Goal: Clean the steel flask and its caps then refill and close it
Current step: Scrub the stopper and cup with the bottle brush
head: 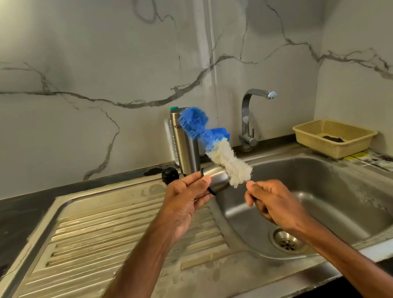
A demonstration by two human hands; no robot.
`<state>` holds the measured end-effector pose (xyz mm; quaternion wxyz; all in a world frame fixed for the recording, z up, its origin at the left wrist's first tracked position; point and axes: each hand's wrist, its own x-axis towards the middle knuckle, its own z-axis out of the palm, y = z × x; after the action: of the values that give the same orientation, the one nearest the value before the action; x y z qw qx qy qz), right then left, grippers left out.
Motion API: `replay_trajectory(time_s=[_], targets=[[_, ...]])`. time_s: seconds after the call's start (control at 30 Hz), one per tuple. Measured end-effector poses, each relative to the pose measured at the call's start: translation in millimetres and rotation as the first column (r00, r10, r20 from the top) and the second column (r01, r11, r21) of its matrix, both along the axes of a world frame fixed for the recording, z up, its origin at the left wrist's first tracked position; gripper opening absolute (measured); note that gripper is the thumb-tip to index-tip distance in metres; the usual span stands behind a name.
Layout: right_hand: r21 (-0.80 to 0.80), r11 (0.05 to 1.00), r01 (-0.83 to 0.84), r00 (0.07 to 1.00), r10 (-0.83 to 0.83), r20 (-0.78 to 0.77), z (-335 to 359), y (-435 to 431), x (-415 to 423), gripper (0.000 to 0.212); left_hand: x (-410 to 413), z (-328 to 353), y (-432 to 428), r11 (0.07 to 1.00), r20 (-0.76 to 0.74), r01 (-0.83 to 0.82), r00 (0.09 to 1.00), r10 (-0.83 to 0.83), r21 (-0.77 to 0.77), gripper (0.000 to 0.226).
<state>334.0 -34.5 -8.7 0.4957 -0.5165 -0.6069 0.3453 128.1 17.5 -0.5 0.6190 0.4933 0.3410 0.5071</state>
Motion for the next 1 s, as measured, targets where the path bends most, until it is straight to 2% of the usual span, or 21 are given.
replay_trajectory(time_s=[0.17,0.3,0.4,0.47,0.6,0.73,0.87,1.0], targets=[[0.01,0.999,0.044,0.999,-0.044,0.014,-2.8,5.9,-0.6,0.045,6.7,-1.6,-2.0,0.999,-0.027,-0.042,0.999,0.042,0.022,0.043],[0.108,0.994,0.017,0.974,-0.041,0.224,-9.5,3.6,-1.9,0.047,5.2,-4.1,0.6,0.999,-0.034,-0.053,0.998,0.053,0.01,0.045],[0.102,0.989,0.105,0.984,-0.118,0.13,-6.8,15.4,2.3,0.046,9.8,-4.2,-1.7,1.0,-0.006,-0.012,1.0,0.012,-0.016,0.045],[0.119,0.986,0.12,0.982,-0.136,0.133,-7.7,14.0,4.3,0.046,8.2,-1.7,-0.1,1.0,0.045,-0.001,0.999,0.002,-0.016,0.05],[0.189,0.981,0.05,0.948,-0.107,0.301,-10.8,-0.3,0.2,0.048,5.8,-5.9,2.5,0.999,0.049,-0.03,0.998,0.031,-0.025,0.067],[0.16,0.976,0.147,0.964,-0.178,0.2,-7.8,11.3,4.4,0.048,10.4,-5.5,1.2,1.0,0.047,0.008,0.999,-0.007,-0.022,0.065],[0.184,0.979,0.089,0.958,-0.134,0.253,-13.5,4.2,4.8,0.048,5.8,-4.6,2.2,0.999,0.064,-0.019,0.998,0.021,-0.032,0.068],[0.161,0.977,0.137,0.966,-0.168,0.199,-13.7,8.7,7.9,0.051,8.4,-1.7,-0.9,1.0,0.052,0.001,0.999,0.0,-0.017,0.061]])
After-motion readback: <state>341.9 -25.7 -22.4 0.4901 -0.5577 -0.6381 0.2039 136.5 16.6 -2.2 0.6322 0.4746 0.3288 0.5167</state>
